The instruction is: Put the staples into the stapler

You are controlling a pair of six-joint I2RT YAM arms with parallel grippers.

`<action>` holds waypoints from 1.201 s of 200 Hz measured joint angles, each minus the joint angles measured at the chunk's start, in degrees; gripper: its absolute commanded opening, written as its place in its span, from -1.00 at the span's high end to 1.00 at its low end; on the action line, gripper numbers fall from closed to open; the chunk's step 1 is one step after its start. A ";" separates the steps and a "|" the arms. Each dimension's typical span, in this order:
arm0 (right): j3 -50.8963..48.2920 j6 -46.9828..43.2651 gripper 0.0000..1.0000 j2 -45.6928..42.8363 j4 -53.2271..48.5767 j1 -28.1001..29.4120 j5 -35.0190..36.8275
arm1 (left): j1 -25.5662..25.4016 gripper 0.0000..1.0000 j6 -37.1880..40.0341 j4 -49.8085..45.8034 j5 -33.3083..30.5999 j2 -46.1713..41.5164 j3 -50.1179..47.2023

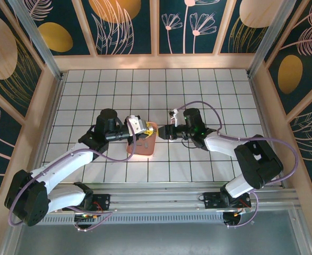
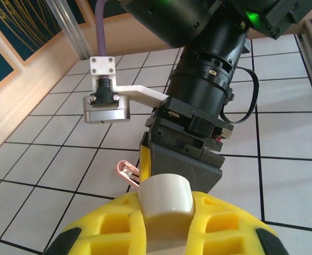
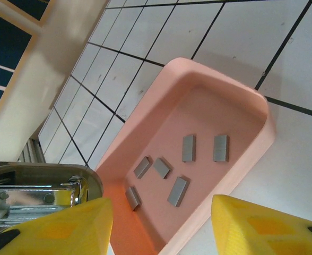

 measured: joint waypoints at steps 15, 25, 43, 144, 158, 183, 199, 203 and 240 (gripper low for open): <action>-0.13 -0.20 -0.05 -0.04 0.81 0.00 0.55 | 0.00 1.00 -1.01 1.31 -0.70 0.00 -0.37; -0.55 -0.44 -0.08 -0.48 1.46 0.00 1.27 | 0.00 1.00 -1.64 1.97 -1.16 0.00 -0.44; -1.53 -1.81 -0.11 -2.60 1.57 -0.07 2.93 | -0.04 1.00 -2.21 2.54 -1.40 -0.11 -0.46; -7.67 -28.02 -0.25 -26.45 -1.29 -0.37 4.00 | -0.35 1.00 -1.07 2.36 -1.73 0.37 0.15; -8.22 -35.04 -0.26 -27.93 -1.57 -0.37 1.95 | -0.35 1.00 -0.48 1.99 -0.17 0.46 0.39; -7.91 -46.05 -0.27 -27.52 -3.17 -0.37 -2.16 | -0.35 1.00 0.68 1.09 3.06 0.66 1.22; -5.86 -51.58 -0.26 -24.92 -5.35 -0.37 -4.72 | -0.35 1.00 1.38 0.57 5.03 0.90 1.77; -5.18 -52.65 -0.26 -24.11 -5.81 -0.37 -5.38 | -0.35 1.00 1.49 0.50 5.46 0.92 1.90; -0.59 -58.93 -0.26 -18.16 -7.82 -0.20 -10.78 | -0.35 1.00 2.36 -0.17 8.04 1.29 2.58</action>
